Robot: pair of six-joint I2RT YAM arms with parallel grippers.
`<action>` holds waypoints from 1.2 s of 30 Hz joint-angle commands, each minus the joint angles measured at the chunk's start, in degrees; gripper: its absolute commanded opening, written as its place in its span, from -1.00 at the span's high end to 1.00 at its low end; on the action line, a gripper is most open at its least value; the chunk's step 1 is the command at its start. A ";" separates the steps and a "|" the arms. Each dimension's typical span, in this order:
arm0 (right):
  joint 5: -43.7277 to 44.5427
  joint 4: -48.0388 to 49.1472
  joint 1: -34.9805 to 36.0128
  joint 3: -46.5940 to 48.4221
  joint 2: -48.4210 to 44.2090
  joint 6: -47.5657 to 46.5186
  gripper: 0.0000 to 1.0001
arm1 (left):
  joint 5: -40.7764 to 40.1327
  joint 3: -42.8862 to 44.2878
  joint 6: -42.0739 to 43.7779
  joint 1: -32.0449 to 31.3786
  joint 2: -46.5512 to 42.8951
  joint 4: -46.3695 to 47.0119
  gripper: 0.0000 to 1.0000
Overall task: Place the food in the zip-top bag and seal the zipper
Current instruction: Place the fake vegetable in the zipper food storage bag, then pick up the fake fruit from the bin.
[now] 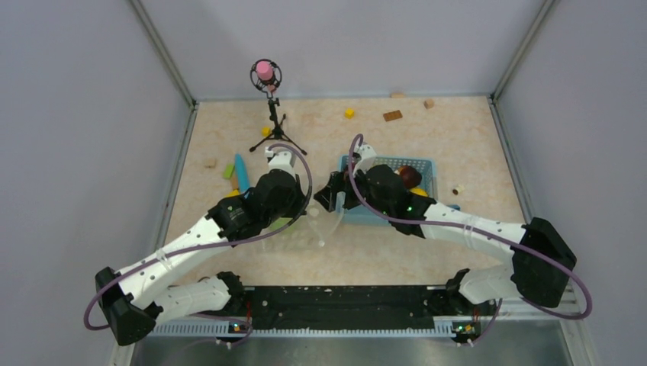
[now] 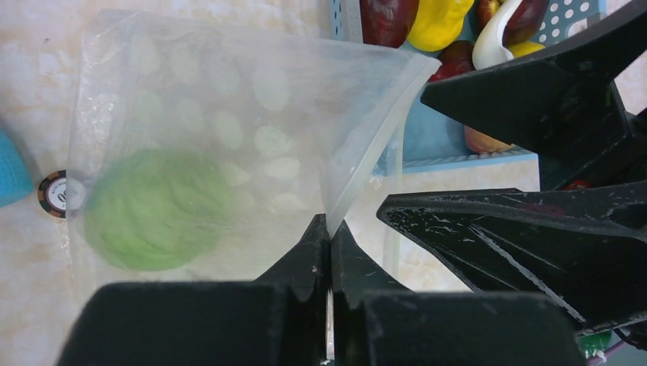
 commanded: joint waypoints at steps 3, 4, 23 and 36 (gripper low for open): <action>10.55 -11.03 0.55 2.39 -6.49 -2.94 -0.98 | -5.82 1.56 -1.24 0.55 -0.59 -0.02 1.00; 13.77 -13.57 0.44 2.42 -7.60 -3.07 -0.98 | -7.01 1.72 -1.51 0.64 -0.41 -0.59 1.00; 25.17 -11.59 -14.26 7.77 7.63 -16.86 -0.90 | -7.41 6.14 -2.31 6.33 5.21 -2.40 1.00; 31.27 -14.01 -14.38 16.50 24.03 -17.74 -0.37 | -3.80 5.85 -0.91 7.25 8.59 -0.76 1.00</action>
